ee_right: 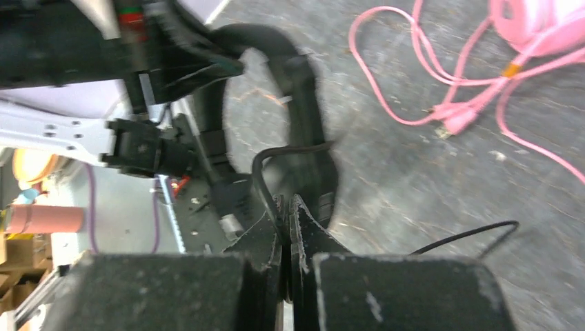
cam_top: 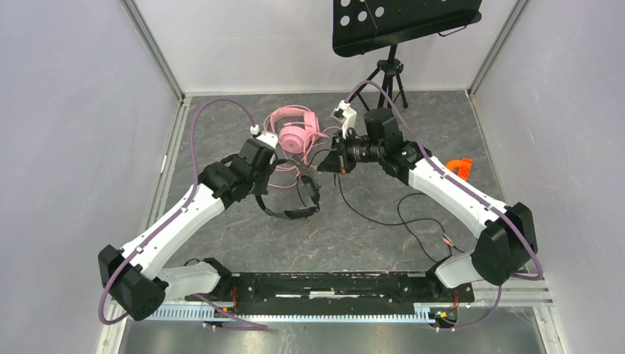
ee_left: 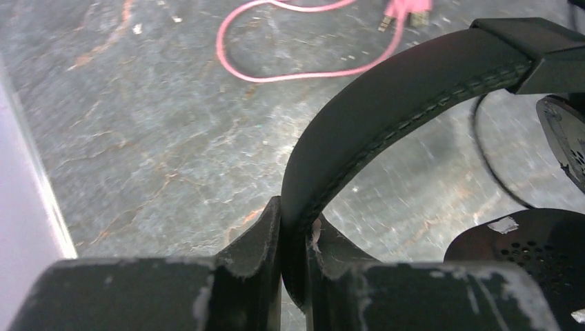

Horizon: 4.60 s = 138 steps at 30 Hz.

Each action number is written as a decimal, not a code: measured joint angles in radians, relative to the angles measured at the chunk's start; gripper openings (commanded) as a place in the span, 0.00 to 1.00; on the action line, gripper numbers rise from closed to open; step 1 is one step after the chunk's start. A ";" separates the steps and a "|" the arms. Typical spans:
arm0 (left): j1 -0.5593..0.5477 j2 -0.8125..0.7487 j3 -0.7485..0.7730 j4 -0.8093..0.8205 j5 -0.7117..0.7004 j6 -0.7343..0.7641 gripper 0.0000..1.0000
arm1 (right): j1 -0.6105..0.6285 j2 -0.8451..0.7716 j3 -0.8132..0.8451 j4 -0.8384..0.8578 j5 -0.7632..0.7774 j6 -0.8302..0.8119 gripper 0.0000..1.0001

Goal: Wrap the headphones
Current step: Wrap the headphones cable around the headphones.

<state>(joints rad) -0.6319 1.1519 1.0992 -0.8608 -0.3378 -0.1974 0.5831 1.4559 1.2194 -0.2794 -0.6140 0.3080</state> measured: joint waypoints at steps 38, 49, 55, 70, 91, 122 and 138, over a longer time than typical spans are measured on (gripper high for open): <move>0.043 -0.307 -0.277 0.438 0.023 -0.524 0.02 | 0.478 -0.101 -0.184 0.299 0.415 0.005 0.00; 0.043 -0.331 -0.337 0.473 0.057 -0.524 0.02 | 0.476 -0.058 0.011 0.239 0.560 -0.090 0.00; 0.045 -0.330 -0.336 0.466 0.053 -0.525 0.02 | 0.476 -0.014 -0.012 0.226 0.514 -0.089 0.00; 0.072 -0.301 -0.301 0.481 0.106 -0.628 0.02 | 0.480 -0.035 -0.100 0.189 0.538 -0.139 0.10; 0.078 -0.402 -0.319 0.603 0.330 -0.806 0.02 | 0.482 -0.333 -0.580 0.716 0.464 -0.405 0.51; 0.078 -0.356 -0.159 0.260 0.656 -0.092 0.02 | 0.482 -0.645 -0.288 0.208 0.660 -0.377 0.61; 0.080 -0.352 -0.159 0.249 0.758 -0.034 0.02 | 0.482 -0.608 -0.285 0.126 0.666 -0.377 0.45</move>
<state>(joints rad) -0.5518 0.8001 0.9405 -0.6121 0.4198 -0.2314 1.0649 0.8478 0.9348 -0.1535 0.0525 -0.0692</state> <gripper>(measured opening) 0.185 0.448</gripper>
